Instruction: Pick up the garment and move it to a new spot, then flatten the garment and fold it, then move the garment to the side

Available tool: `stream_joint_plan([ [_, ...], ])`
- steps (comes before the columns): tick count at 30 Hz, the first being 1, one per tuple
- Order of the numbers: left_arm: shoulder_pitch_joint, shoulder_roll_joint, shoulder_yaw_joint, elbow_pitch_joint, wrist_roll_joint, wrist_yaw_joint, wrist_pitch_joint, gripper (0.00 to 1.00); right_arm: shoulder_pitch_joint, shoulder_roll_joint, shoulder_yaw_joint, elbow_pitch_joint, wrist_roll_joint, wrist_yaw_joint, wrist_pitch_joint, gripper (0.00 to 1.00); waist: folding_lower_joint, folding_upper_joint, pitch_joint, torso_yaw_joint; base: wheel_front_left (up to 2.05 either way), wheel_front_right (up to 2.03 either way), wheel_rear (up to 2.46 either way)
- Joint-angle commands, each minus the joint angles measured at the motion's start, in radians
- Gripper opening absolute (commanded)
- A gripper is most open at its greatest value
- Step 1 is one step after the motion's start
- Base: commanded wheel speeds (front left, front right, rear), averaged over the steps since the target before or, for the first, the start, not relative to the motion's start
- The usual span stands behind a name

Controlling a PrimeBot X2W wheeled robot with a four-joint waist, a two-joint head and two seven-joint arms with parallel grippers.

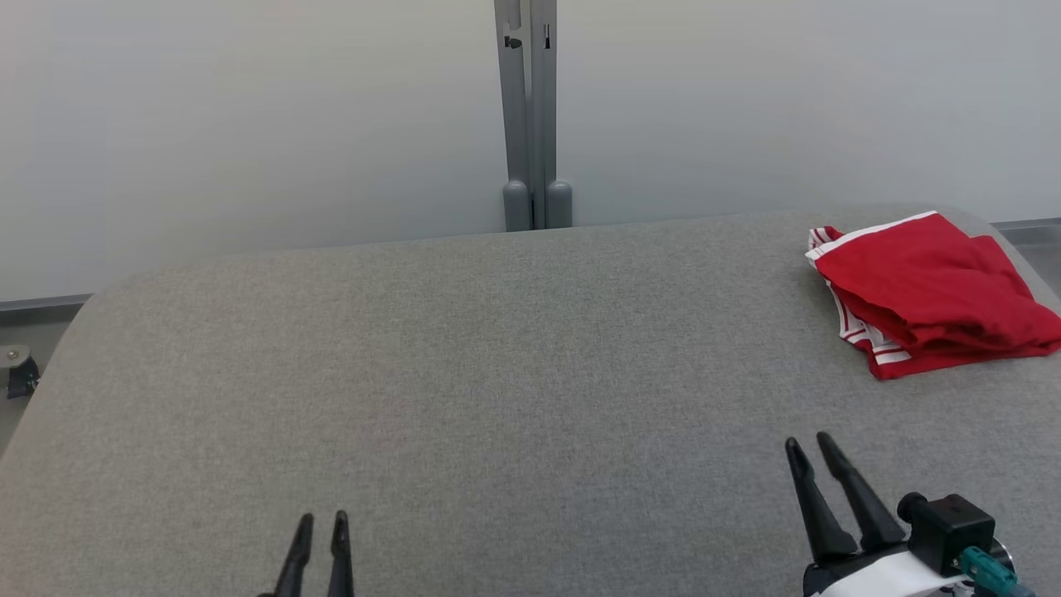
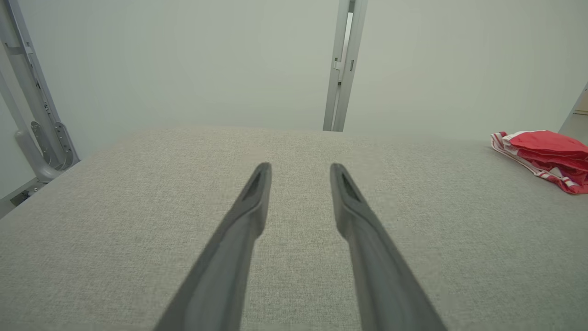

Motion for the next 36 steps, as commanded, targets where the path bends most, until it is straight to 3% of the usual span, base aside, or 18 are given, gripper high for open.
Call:
stream_joint_plan([
  [1,0.001,0.0,-0.001,0.006,-0.003,0.0,0.002,0.0,0.002,0.002,0.0,0.006,0.003,0.0,0.001,0.0,0.0001,0.0,0.0,0.0,0.0,0.0,0.0],
  [14,-0.064,0.018,0.028,0.028,-0.282,-0.022,0.052,0.0,-0.044,0.013,-0.037,0.029,0.255,0.0,0.061,0.0,0.0001,0.0,0.014,0.0,0.0,0.0,0.0],
  [36,-0.156,0.037,0.067,0.077,-0.636,-0.062,0.119,0.0,-0.104,0.029,-0.085,0.061,0.577,0.0,0.137,0.0,0.0001,0.0,0.035,0.0,0.0,0.0,0.0],
])
